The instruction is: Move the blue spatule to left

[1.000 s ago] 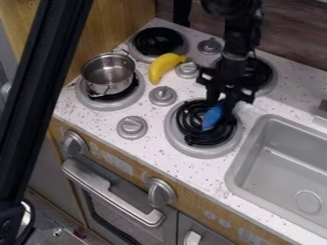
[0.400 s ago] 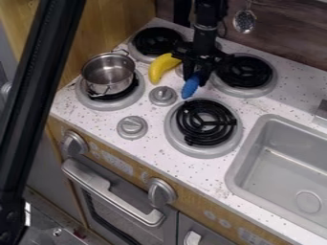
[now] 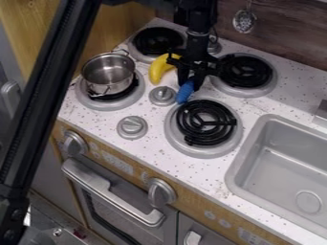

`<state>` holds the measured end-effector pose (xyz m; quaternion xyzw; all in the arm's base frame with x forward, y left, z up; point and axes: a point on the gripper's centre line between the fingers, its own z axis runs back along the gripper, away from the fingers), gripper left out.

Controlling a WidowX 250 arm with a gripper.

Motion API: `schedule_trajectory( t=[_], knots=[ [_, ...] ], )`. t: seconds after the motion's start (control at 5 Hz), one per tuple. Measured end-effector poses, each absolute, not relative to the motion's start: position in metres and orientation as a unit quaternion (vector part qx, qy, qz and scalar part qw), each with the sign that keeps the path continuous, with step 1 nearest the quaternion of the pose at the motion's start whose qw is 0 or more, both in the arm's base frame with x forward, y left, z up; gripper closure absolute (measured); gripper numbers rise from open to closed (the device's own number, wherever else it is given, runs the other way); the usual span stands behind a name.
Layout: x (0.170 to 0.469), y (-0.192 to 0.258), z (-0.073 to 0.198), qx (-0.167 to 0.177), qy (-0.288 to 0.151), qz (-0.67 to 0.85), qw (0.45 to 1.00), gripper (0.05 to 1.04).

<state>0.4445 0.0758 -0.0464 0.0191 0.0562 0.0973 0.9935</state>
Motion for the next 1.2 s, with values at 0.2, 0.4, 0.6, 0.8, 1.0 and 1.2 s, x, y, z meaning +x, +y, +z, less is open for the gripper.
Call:
schedule_trajectory(
  t=[0.2,0.4,0.6,0.8,1.0,1.2],
  knots=[
    [0.439,0.075,-0.056,0.016,0.06,0.083,0.995,0.335],
    [0.429,0.072,-0.045,0.013,0.042,0.082,0.996,0.102],
    [0.411,0.06,-0.019,0.015,0.008,0.069,0.998,0.086],
    [0.379,0.036,0.011,0.008,-0.01,0.05,0.999,0.086],
    [0.351,0.018,0.017,-0.014,-0.012,0.03,0.999,0.086],
    [0.339,0.011,0.021,0.006,-0.001,0.005,1.0,0.086]
  ],
)
